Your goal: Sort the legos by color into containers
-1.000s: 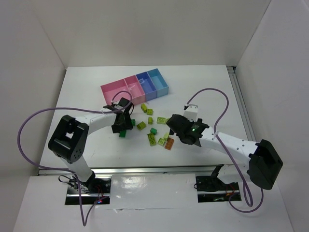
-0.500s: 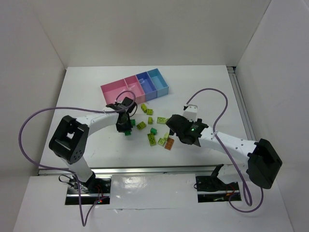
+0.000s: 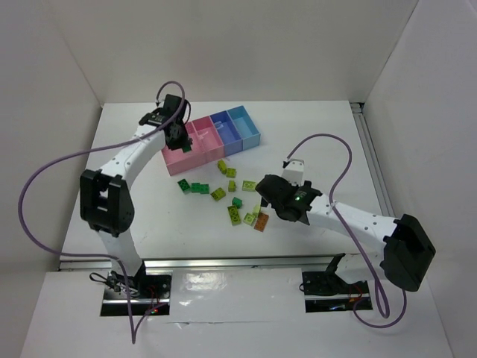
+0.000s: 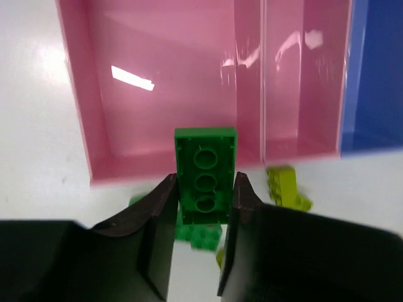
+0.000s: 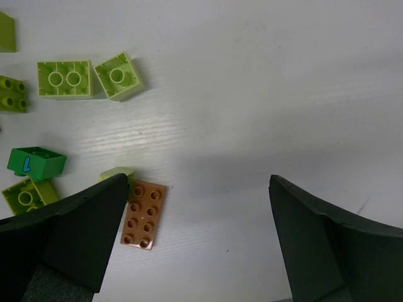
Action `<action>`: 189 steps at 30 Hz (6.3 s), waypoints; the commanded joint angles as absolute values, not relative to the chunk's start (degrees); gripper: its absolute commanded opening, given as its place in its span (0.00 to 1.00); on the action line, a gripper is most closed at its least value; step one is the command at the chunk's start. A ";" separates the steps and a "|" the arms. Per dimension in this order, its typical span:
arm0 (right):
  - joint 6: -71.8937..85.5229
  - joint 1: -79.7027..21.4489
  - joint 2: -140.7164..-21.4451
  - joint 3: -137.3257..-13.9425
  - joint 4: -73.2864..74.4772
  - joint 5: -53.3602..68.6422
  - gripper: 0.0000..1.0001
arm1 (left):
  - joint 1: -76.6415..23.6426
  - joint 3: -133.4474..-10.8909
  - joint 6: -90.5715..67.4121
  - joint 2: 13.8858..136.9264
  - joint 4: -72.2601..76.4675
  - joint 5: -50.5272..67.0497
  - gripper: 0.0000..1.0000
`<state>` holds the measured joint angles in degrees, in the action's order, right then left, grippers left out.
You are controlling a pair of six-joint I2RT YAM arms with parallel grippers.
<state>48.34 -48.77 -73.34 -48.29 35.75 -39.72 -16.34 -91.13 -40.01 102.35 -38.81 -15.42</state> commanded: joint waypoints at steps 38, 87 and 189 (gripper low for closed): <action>49.39 -49.83 -74.36 -49.74 38.14 -40.87 1.00 | -16.44 -69.52 -56.16 104.49 -32.78 -15.81 0.69; 51.33 -50.36 -76.55 -48.52 38.14 -38.94 1.00 | -23.82 -70.93 -51.50 99.84 -35.43 -16.09 0.90; 50.27 -50.36 -78.05 -48.35 39.02 -37.27 1.00 | -13.53 -106.97 -38.15 115.77 -48.00 -16.08 0.66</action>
<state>49.63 -49.76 -80.27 -47.27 38.54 -35.18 -12.27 -106.06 -40.38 117.75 -45.32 -17.87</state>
